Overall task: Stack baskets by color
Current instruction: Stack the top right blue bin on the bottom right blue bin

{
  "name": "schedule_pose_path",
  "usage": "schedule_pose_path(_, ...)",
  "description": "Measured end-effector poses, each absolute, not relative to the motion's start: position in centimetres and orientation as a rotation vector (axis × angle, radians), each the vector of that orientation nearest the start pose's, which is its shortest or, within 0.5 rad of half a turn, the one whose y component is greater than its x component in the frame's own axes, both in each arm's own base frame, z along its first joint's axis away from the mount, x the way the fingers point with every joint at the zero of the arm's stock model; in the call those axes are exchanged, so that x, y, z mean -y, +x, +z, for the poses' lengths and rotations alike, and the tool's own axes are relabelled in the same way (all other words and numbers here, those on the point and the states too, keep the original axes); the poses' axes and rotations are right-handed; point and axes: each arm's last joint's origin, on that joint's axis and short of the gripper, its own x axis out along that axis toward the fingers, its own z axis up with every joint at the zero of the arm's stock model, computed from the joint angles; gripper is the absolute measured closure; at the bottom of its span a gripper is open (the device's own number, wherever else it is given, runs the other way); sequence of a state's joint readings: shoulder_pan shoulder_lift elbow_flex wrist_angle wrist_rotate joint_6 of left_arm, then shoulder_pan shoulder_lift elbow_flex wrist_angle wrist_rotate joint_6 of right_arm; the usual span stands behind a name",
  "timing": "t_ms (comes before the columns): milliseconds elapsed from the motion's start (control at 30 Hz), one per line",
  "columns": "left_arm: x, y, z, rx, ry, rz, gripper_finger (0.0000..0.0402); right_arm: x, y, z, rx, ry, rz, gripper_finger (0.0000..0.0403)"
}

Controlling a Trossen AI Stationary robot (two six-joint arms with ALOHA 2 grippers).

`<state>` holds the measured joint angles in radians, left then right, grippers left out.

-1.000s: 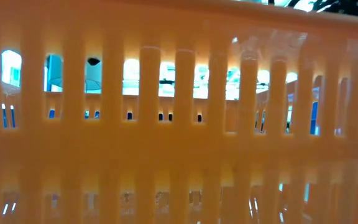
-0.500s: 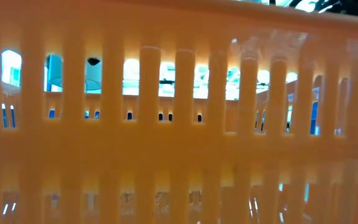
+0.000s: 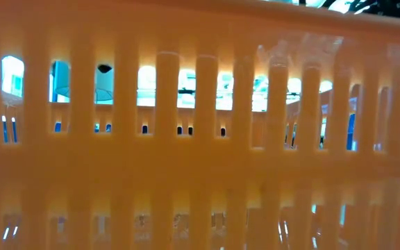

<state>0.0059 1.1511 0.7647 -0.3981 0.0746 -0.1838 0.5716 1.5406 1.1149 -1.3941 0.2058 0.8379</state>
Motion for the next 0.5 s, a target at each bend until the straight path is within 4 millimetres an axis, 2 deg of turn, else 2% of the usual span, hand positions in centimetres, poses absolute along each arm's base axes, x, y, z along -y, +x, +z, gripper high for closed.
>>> schedule_pose_path(200, 0.08, 23.03, 23.96, -0.788, -0.206, 0.007, 0.0298, -12.26, 20.19, 22.75, -1.600, -0.046, -0.457, 0.0333)
schedule_pose_path(500, 0.08, 23.03, 23.95, -0.789, -0.204, 0.006, 0.0298, -12.44, 20.37, 22.68, -1.602, 0.008, -0.442, 0.0353)
